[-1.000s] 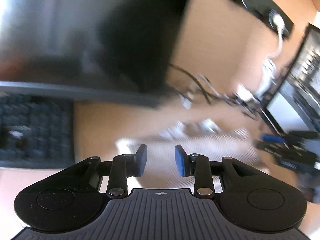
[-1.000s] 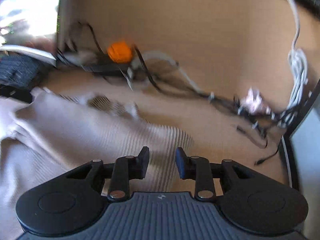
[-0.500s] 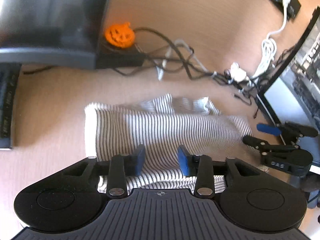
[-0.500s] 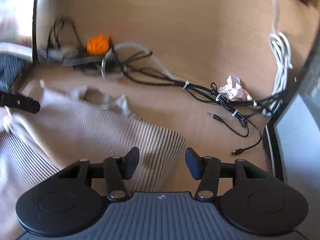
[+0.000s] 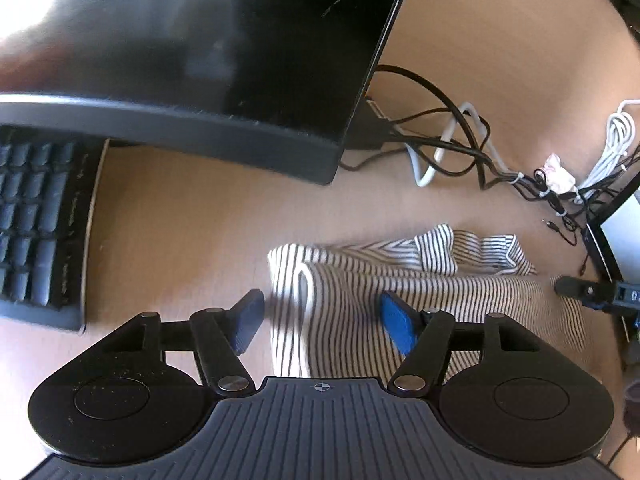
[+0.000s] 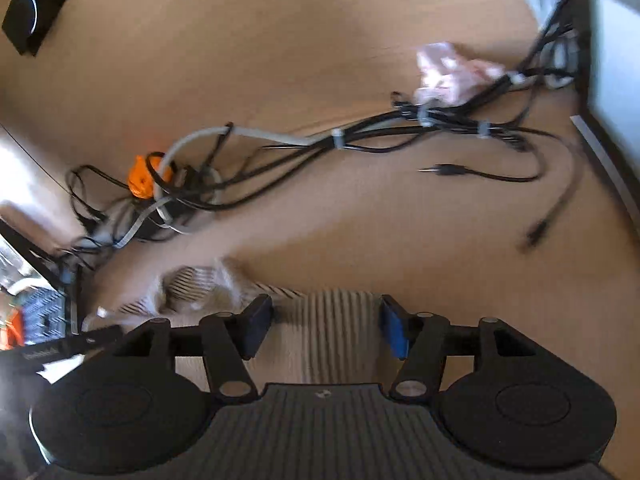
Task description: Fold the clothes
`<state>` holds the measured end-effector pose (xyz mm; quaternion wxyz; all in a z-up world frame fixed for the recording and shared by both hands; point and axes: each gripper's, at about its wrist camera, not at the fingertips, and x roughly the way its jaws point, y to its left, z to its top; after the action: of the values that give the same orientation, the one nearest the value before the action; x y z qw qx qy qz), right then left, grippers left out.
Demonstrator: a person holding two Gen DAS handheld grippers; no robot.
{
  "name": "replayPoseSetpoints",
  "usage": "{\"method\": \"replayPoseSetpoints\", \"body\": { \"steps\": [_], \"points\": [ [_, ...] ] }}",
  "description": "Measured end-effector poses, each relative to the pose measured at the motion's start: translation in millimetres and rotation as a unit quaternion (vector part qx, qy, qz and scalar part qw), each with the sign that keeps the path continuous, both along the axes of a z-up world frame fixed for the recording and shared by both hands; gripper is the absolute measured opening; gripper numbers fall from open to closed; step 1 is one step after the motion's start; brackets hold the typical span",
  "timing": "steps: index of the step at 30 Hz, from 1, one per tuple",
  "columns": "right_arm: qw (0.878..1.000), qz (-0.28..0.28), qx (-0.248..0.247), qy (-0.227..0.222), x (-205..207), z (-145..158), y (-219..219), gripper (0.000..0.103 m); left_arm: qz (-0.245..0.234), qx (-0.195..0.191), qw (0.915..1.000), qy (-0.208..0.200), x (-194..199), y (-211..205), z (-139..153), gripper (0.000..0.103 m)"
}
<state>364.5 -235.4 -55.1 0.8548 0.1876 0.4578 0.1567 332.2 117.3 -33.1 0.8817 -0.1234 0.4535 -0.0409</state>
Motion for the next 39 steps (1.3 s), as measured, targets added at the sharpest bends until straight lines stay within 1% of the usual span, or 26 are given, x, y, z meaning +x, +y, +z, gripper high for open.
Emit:
{"method": "replayPoseSetpoints", "body": {
  "steps": [2,3,4,5,6,7,8,9,10,13,16,18,19,21,24,26,27,28,29,30,31,32,33,35,38,39],
  "points": [
    [1.000,0.024,0.010,-0.001,6.7,-1.0,11.1,0.061,0.000,-0.002,1.0000,0.000,6.5,0.2,-0.5,0.070],
    [0.999,0.039,0.005,-0.003,7.3,-0.7,19.1,0.061,-0.003,0.000,1.0000,-0.003,8.6,-1.5,-0.9,0.070],
    [0.998,0.056,-0.004,-0.006,7.1,-0.1,27.9,0.058,-0.008,0.004,0.9999,-0.007,9.9,-4.0,-1.3,0.070],
    [0.997,0.075,-0.023,-0.011,4.3,1.3,38.7,0.053,-0.013,0.009,0.9998,-0.011,11.3,-6.6,-1.8,0.070],
    [0.995,0.088,-0.041,-0.017,0.5,3.6,45.0,0.043,-0.018,0.013,0.9996,-0.016,12.6,-9.1,-2.3,0.070],
    [0.993,0.100,-0.058,-0.024,-3.3,5.9,51.2,0.033,-0.020,0.017,0.9995,-0.019,13.3,-11.6,-2.5,0.065],
    [0.991,0.110,-0.073,-0.030,-7.3,9.1,56.1,0.027,-0.023,0.011,0.9995,-0.020,12.2,-11.3,-1.3,0.048],
    [0.990,0.109,-0.075,-0.035,-12.6,15.9,55.0,0.022,-0.026,0.000,0.9995,-0.021,10.2,-9.6,0.6,0.039],
    [0.991,0.107,-0.071,-0.041,-18.5,23.8,52.4,0.020,-0.033,-0.006,0.9991,-0.025,6.5,-7.7,4.7,0.030],
    [0.989,0.113,-0.071,-0.069,-48.9,54.7,49.4,0.019,-0.071,-0.015,0.9961,-0.050,-11.5,-3.3,24.4,0.025],
    [0.983,0.129,-0.090,-0.096,-97.1,83.5,52.6,0.018,-0.130,-0.016,0.9880,-0.083,-45.0,-1.5,55.6,0.024],
    [0.979,0.139,-0.100,-0.108,-134.1,97.6,50.9,0.018,-0.174,-0.005,0.9789,-0.107,-78.5,2.9,74.7,0.024],
    [0.978,0.144,-0.105,-0.112,-152.8,103.3,50.6,0.018,-0.190,-0.001,0.9754,-0.112,-92.5,5.4,79.2,0.024],
    [0.974,0.157,-0.122,-0.112,-190.9,103.0,55.2,0.018,-0.221,0.003,0.9690,-0.111,-123.2,12.6,78.5,0.024],
    [0.964,0.184,-0.171,-0.092,-239.2,79.5,71.5,0.018,-0.272,0.014,0.9575,-0.095,-165.4,19.7,65.7,0.028],
    [0.951,0.205,-0.217,-0.082,-266.3,57.8,83.5,0.019,-0.301,0.022,0.9512,-0.063,-181.5,20.6,46.5,0.034],
    [0.944,0.211,-0.241,-0.080,-276.6,49.0,87.6,0.020,-0.311,0.026,0.9490,-0.045,-187.6,22.0,36.5,0.036],
    [0.938,0.215,-0.261,-0.080,-285.5,42.8,90.2,0.023,-0.319,0.030,0.9469,-0.027,-192.3,24.0,27.8,0.040],
    [0.935,0.214,-0.273,-0.077,-292.2,39.8,90.4,0.024,-0.323,0.034,0.9456,-0.014,-196.2,26.6,21.3,0.041],
    [0.932,0.213,-0.283,-0.074,-298.2,37.4,90.1,0.028,-0.326,0.035,0.9447,-0.006,-199.3,29.5,17.4,0.041],
    [0.932,0.210,-0.288,-0.072,-301.6,37.1,87.9,0.037,-0.329,0.031,0.9438,0.000,-199.8,31.2,15.1,0.045],
    [0.932,0.205,-0.292,-0.069,-304.1,34.8,86.5,0.041,-0.329,0.021,0.9440,0.005,-199.8,33.2,14.3,0.051],
    [0.931,0.200,-0.297,-0.067,-306.5,32.3,85.8,0.046,-0.327,0.009,0.9448,0.008,-199.8,34.3,14.0,0.053],
    [0.931,0.195,-0.302,-0.062,-310.1,26.3,89.4,0.048,-0.323,-0.016,0.9462,0.014,-199.7,34.9,13.3,0.054],
    [0.928,0.177,-0.317,-0.087,-308.3,22.2,93.3,0.061,-0.320,-0.025,0.9467,0.022,-196.2,24.3,5.2,0.054],
    [0.928,0.171,-0.318,-0.091,-303.9,21.6,91.6,0.068,-0.320,-0.023,0.9468,0.019,-194.4,20.1,4.5,0.055]
  ]
}}
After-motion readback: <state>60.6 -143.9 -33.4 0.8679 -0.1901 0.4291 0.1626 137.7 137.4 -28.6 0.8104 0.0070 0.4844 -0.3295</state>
